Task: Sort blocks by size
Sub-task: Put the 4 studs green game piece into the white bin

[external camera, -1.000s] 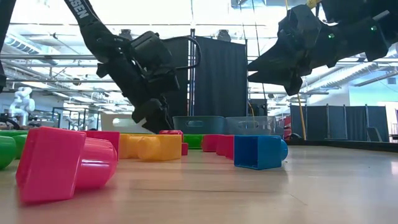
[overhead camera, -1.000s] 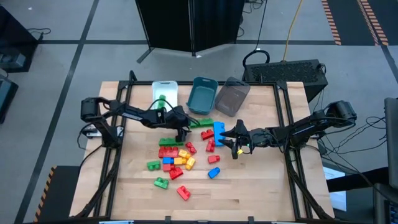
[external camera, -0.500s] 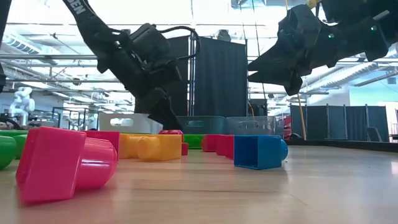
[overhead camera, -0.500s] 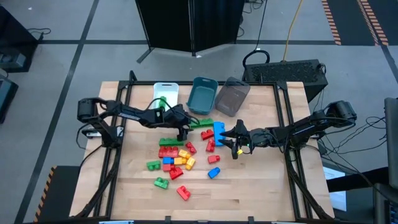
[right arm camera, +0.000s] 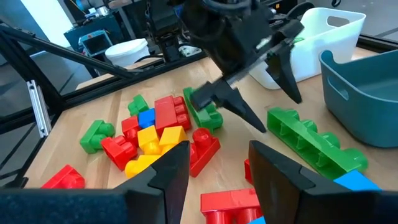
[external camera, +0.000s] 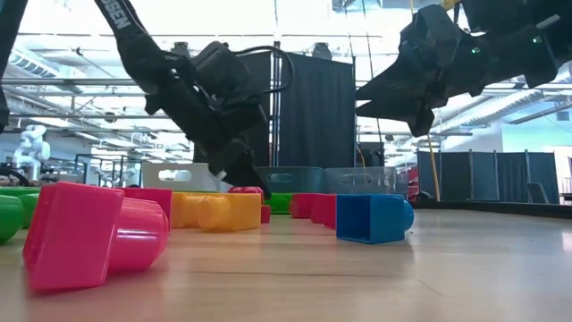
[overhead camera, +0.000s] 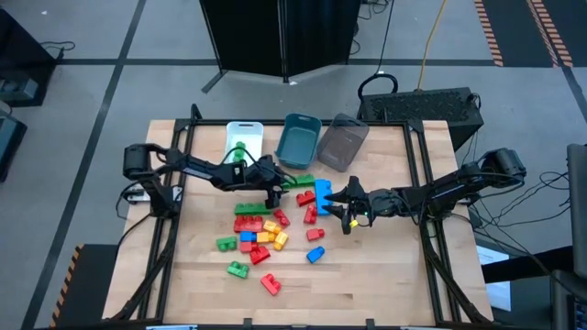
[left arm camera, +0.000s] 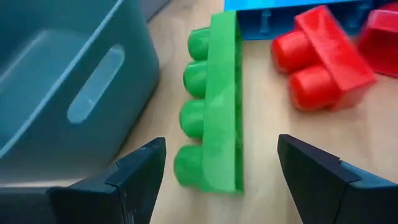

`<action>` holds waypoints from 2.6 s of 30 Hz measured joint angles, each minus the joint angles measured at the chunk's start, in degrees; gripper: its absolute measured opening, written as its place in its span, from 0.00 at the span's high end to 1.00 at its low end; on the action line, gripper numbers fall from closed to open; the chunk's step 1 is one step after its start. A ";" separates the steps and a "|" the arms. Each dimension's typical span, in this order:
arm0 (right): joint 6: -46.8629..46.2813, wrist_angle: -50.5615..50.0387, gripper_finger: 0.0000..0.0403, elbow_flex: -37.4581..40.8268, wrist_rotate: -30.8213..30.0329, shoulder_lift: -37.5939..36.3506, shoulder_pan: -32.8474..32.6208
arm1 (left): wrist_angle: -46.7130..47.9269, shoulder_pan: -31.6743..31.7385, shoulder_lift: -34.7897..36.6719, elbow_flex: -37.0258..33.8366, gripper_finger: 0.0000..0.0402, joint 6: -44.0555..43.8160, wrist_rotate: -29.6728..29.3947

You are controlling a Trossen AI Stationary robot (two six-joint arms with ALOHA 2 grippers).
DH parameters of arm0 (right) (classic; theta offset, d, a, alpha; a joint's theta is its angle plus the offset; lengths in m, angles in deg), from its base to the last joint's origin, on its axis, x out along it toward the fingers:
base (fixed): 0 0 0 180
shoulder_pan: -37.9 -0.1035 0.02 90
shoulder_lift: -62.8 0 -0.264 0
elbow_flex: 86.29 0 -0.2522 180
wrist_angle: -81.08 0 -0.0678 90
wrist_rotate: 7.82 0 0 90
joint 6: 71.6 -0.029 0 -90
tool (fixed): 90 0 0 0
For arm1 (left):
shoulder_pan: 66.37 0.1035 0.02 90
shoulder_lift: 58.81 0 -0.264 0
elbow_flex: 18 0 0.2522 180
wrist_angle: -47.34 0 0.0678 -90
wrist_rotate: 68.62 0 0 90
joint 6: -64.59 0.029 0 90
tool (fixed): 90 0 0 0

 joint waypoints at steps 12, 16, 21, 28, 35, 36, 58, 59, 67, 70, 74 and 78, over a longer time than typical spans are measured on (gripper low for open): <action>0.39 -0.04 0.63 0.00 0.00 0.00 -0.37 | 1.83 -0.04 -5.86 4.18 0.35 0.09 -2.06; 0.34 -0.19 0.63 0.00 0.02 0.00 -0.35 | 3.36 -0.15 -5.84 4.22 0.48 0.05 -1.93; 0.06 -0.59 0.63 0.00 0.02 0.00 -0.35 | 3.70 -1.42 -5.60 4.25 0.64 3.01 -3.99; 0.17 -4.84 0.63 0.00 -2.52 0.00 -0.37 | 3.84 -6.95 -5.34 4.11 0.68 14.27 -16.98; -0.16 -10.24 0.57 0.00 -7.08 0.00 -0.36 | -1.89 -14.30 -5.40 3.98 0.68 25.62 -33.73; -0.31 -10.46 0.55 0.00 -6.39 0.00 -0.35 | -3.38 -15.26 -5.40 3.98 0.68 26.79 -35.30; -2.85 -4.04 0.26 -0.02 -3.08 0.00 -0.20 | -25.55 -25.22 -5.38 4.05 0.68 46.98 -44.28; -2.70 -3.92 0.26 -0.02 -3.07 0.02 -0.20 | -25.78 -25.22 -5.38 4.07 0.68 46.98 -44.21; -1.33 -0.19 0.26 0.00 -1.48 0.02 -0.20 | -27.89 -26.23 -5.36 4.09 0.68 48.12 -43.32; -1.66 1.20 0.26 0.00 -1.22 0.02 -0.20 | -30.87 -26.77 -5.36 4.09 0.68 50.73 -43.12; -2.08 3.73 0.26 0.00 -0.44 0.02 -0.20 | -34.22 -27.45 -5.32 4.14 0.68 53.61 -42.69; -2.68 5.59 0.28 -0.02 1.50 0.02 -0.20 | -34.97 -27.54 -5.30 4.14 0.68 54.54 -42.29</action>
